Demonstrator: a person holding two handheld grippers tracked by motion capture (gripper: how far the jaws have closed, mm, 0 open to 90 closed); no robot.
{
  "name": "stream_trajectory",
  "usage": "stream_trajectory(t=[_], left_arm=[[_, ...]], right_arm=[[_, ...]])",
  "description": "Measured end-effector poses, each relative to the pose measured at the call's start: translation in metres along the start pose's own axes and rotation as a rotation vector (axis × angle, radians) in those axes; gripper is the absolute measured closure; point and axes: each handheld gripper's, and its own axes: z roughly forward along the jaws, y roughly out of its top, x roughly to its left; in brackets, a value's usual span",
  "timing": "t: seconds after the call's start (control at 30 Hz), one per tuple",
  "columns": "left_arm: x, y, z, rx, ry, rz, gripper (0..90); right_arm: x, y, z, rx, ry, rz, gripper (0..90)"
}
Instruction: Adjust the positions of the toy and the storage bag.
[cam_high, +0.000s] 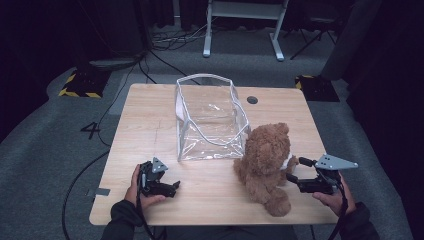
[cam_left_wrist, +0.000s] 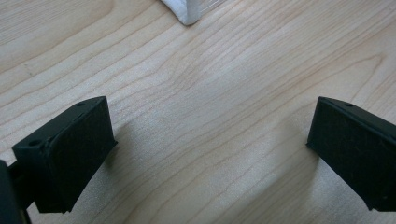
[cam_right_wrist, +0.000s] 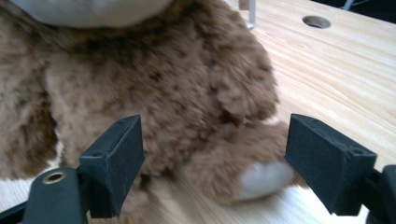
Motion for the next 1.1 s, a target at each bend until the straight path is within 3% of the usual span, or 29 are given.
stream_trajectory(t=[0.27, 0.6, 0.87, 0.97, 1.0, 1.1], left_arm=[[0.000, 0.000, 0.000, 0.000, -0.001, 0.000, 0.4], [0.000, 0.000, 0.000, 0.000, -0.001, 0.000, 0.5], [0.000, 0.000, 0.000, 0.000, 0.000, 0.000, 0.4], [0.000, 0.000, 0.000, 0.000, 0.000, 0.000, 0.5], [0.000, 0.000, 0.000, 0.000, 0.000, 0.000, 0.5], [0.000, 0.000, 0.000, 0.000, 0.000, 0.000, 0.5]], right_arm=[[0.013, 0.012, 0.013, -0.012, 0.053, -0.023, 18.1], [0.035, 0.023, 0.021, -0.041, 0.083, 0.040, 17.8], [0.050, 0.028, 0.022, -0.053, 0.097, 0.050, 16.5], [0.058, 0.029, 0.026, -0.030, 0.075, 0.039, 16.3], [0.061, 0.029, 0.029, -0.019, 0.056, 0.008, 16.3], [0.056, 0.020, 0.035, 0.016, 0.041, -0.016, 16.2]])
